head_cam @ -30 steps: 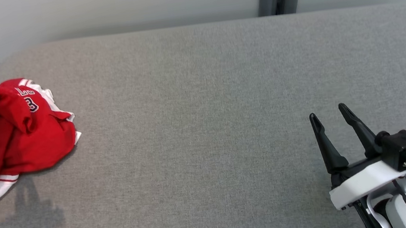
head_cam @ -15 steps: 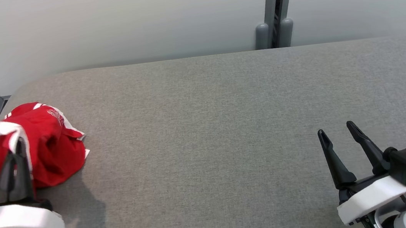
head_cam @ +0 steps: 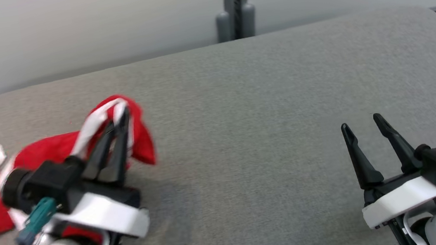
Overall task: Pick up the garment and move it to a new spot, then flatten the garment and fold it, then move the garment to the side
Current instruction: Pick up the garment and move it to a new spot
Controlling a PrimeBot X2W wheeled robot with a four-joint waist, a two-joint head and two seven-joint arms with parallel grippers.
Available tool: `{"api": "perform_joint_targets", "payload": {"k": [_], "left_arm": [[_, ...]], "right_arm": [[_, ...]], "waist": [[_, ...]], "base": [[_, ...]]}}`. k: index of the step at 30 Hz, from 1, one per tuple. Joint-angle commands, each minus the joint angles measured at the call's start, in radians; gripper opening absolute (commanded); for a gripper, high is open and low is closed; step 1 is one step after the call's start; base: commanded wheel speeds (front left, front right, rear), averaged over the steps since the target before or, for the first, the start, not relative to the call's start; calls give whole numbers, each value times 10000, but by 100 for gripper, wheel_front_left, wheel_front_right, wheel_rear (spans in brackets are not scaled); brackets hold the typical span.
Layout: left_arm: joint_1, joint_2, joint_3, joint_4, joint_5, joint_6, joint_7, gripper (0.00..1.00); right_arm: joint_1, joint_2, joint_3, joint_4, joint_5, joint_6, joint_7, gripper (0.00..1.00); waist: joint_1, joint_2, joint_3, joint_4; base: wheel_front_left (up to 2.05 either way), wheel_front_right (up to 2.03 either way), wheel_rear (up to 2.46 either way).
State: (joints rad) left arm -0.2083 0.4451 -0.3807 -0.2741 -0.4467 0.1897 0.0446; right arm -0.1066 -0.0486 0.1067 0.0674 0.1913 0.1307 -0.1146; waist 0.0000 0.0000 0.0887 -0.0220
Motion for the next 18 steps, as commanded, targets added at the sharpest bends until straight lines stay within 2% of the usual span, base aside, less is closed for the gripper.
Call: {"api": "perform_joint_targets", "payload": {"k": [1, 5, 6, 12, 18], "left_arm": [[-714, -262, -390, 146, 109, -341, 45, 0], [-1985, -979, -1401, 699, 361, -999, 228, 0], [-1985, -979, -1401, 699, 361, -999, 228, 0], [-3446, -1970, -2424, 2059, 633, -1663, 360, 0], [-3698, -2740, -3067, 4050, 404, -2108, 181, 0]], "right_arm": [[-192, -43, -53, -131, 1, 1, -41, 100], [-313, -42, -115, -176, 68, 1, -97, 100], [-313, -42, -115, -176, 68, 1, -97, 100], [-560, -39, -51, -117, 311, 1, -366, 100], [-626, -37, 30, 188, 718, 1, -729, 100]], "waist": [[0, 0, 558, -769], [0, 0, 958, -1533], [0, 0, 958, -1533], [0, 0, 1658, -2767], [0, 0, 2244, -3519]], "base": [[0, 0, 0], [0, 0, 0], [0, 0, 0], [0, 0, 0], [0, 0, 0]]}}
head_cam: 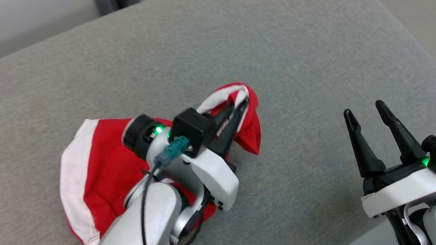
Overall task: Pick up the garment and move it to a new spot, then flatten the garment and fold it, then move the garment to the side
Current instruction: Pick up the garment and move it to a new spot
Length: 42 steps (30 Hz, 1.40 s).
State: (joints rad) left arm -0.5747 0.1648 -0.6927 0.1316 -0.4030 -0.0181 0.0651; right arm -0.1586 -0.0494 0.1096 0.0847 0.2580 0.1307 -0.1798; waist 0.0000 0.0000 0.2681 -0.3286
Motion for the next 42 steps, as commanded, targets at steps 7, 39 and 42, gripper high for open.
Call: {"api": "perform_joint_targets", "payload": {"k": [7, 39, 42], "left_arm": [[314, -555, -775, 2053, -180, -527, -568, 7], [4158, 1773, 3402, -224, -1921, 2303, -3209, 100], [4669, 2064, 3907, -460, -2009, 2428, -3229, 100]], "right_arm": [[-275, -31, 34, 455, 192, 1, -371, 100], [544, -39, -983, 262, -815, 1, 570, 100], [715, -37, -982, 179, -865, 1, 675, 100]], "waist": [[0, 0, 600, -350], [0, 0, -1955, 3162], [0, 0, -2175, 3256]], "base": [[0, 0, 0], [0, 0, 0], [0, 0, 0]]}}
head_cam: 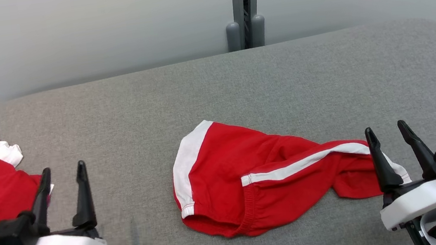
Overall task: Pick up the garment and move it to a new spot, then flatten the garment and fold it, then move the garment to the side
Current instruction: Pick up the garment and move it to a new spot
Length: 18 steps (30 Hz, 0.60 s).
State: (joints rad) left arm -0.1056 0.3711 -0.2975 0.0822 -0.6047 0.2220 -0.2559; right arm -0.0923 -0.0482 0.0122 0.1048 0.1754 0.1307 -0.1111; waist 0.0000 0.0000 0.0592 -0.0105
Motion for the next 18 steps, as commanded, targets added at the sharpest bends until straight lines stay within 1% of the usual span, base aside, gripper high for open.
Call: {"api": "perform_joint_targets", "payload": {"k": [1, 6, 11, 18], "left_arm": [[137, 92, 133, -57, 20, 84, -31, 100], [1141, 484, 690, -674, 44, 109, -66, 100], [2006, 793, 929, -1274, 152, 69, -76, 100], [2756, 873, 810, -1920, 373, -203, -75, 100]], "right_arm": [[113, -50, -5, -48, -51, -1, 34, 100], [488, -52, -23, -181, -149, 1, 248, 100], [798, -50, -2, -373, -267, 1, 478, 100], [1178, -49, 16, -608, -289, 1, 678, 100]], "waist": [[0, 0, -170, 99], [0, 0, -593, 186], [0, 0, -838, 178], [0, 0, -1111, 146]], "base": [[0, 0, 0], [0, 0, 0], [0, 0, 0], [0, 0, 0]]}}
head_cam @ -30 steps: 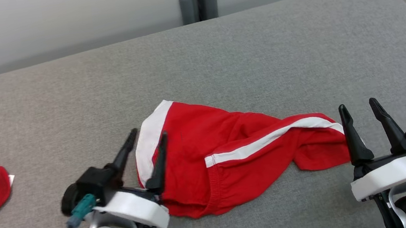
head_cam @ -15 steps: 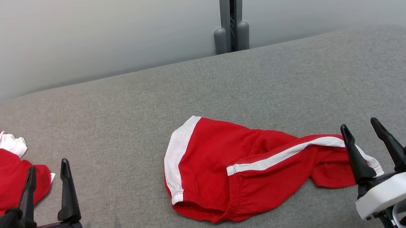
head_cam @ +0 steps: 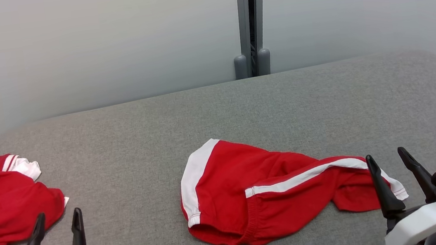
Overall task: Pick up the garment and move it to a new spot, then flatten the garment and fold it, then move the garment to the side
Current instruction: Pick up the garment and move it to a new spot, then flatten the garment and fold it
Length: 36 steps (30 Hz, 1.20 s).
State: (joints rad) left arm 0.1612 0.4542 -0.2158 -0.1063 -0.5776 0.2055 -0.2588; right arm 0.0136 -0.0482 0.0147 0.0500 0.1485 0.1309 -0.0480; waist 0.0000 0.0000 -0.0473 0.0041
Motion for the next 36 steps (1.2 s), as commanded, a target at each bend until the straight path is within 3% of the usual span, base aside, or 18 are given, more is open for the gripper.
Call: {"api": "perform_joint_targets", "payload": {"k": [1, 9, 36], "left_arm": [[148, 43, -56, -36, 116, -98, -45, 100], [247, -41, -125, 324, 48, -265, -30, 100], [-705, -289, -192, 1085, -271, -224, 136, 100]], "right_arm": [[184, -49, -12, -93, -10, -1, 67, 100], [477, -50, 42, -302, 68, -1, 232, 100], [702, -49, -220, -576, 153, -1, 327, 100]], "waist": [[0, 0, -83, 6], [0, 0, -322, -21], [0, 0, -390, 226]], "base": [[0, 0, 0], [0, 0, 0], [0, 0, 0]]}}
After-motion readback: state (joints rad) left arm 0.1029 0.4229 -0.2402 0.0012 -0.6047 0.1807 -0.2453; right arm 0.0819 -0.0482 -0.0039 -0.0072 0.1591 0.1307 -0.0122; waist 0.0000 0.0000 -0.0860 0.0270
